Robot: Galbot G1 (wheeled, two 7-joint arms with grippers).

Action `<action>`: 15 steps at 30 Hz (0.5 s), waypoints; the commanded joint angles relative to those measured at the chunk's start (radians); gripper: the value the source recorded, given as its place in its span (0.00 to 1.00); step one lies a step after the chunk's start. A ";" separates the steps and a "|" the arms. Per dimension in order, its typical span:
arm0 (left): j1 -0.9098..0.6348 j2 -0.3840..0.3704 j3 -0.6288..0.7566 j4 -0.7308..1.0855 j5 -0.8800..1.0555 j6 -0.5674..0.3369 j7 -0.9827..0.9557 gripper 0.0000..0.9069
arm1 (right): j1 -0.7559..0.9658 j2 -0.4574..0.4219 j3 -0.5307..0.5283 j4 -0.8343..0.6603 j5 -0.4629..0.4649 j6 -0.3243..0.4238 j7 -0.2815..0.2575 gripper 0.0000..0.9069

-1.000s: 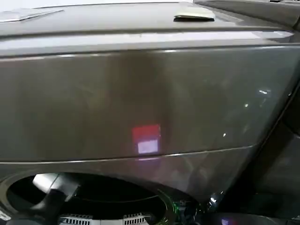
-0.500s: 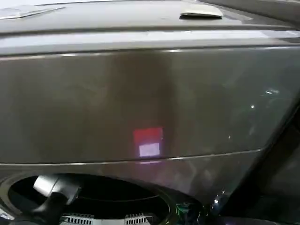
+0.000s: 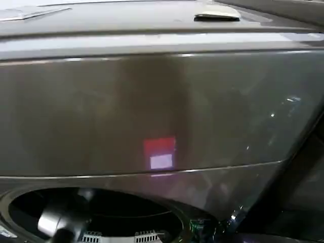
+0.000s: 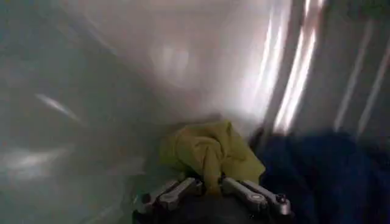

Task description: Grasp the clothes from the dryer.

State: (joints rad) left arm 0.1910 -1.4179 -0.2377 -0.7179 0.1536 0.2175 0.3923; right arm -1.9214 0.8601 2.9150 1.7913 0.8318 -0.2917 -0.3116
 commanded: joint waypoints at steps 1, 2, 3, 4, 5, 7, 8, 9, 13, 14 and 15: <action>0.195 -0.077 -0.192 -0.247 -0.294 -0.166 -0.353 0.00 | -0.002 0.003 0.000 0.000 -0.015 0.001 0.013 1.00; 0.224 -0.084 -0.203 -0.269 -0.292 -0.196 -0.379 0.00 | 0.000 0.004 -0.001 0.002 -0.014 0.002 0.012 1.00; 0.247 -0.089 -0.212 -0.296 -0.294 -0.247 -0.393 0.00 | 0.002 0.005 -0.002 0.004 -0.013 0.003 0.012 1.00; 0.273 -0.094 -0.225 -0.329 -0.291 -0.275 -0.425 0.00 | 0.002 0.006 -0.002 0.005 -0.011 0.008 0.012 1.00; 0.293 -0.100 -0.241 -0.356 -0.293 -0.297 -0.444 0.00 | 0.002 0.006 -0.002 0.004 -0.010 0.012 0.013 1.00; 0.347 -0.111 -0.267 -0.426 -0.298 -0.320 -0.474 0.00 | 0.003 0.004 0.001 0.003 -0.010 0.007 0.015 1.00; 0.369 -0.112 -0.266 -0.435 -0.296 -0.330 -0.476 0.00 | 0.005 0.004 0.002 0.002 -0.009 0.005 0.014 1.00; 0.394 -0.113 -0.262 -0.471 -0.276 -0.343 -0.476 0.00 | 0.006 0.004 0.002 0.002 -0.011 0.000 0.013 1.00; 0.442 -0.127 -0.264 -0.538 -0.236 -0.357 -0.483 0.00 | 0.000 0.007 0.000 0.003 0.012 0.022 0.029 1.00; 0.449 -0.129 -0.266 -0.547 -0.239 -0.353 -0.484 0.00 | -0.001 0.007 0.001 0.002 0.012 0.023 0.027 1.00; 0.456 -0.130 -0.267 -0.556 -0.238 -0.354 -0.485 0.00 | -0.004 0.005 0.002 0.001 0.012 0.026 0.024 1.00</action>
State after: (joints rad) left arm 0.4880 -1.5187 -0.4416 -1.0728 -0.0622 -0.0405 0.0197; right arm -1.9206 0.8662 2.9143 1.7935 0.8305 -0.2819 -0.2937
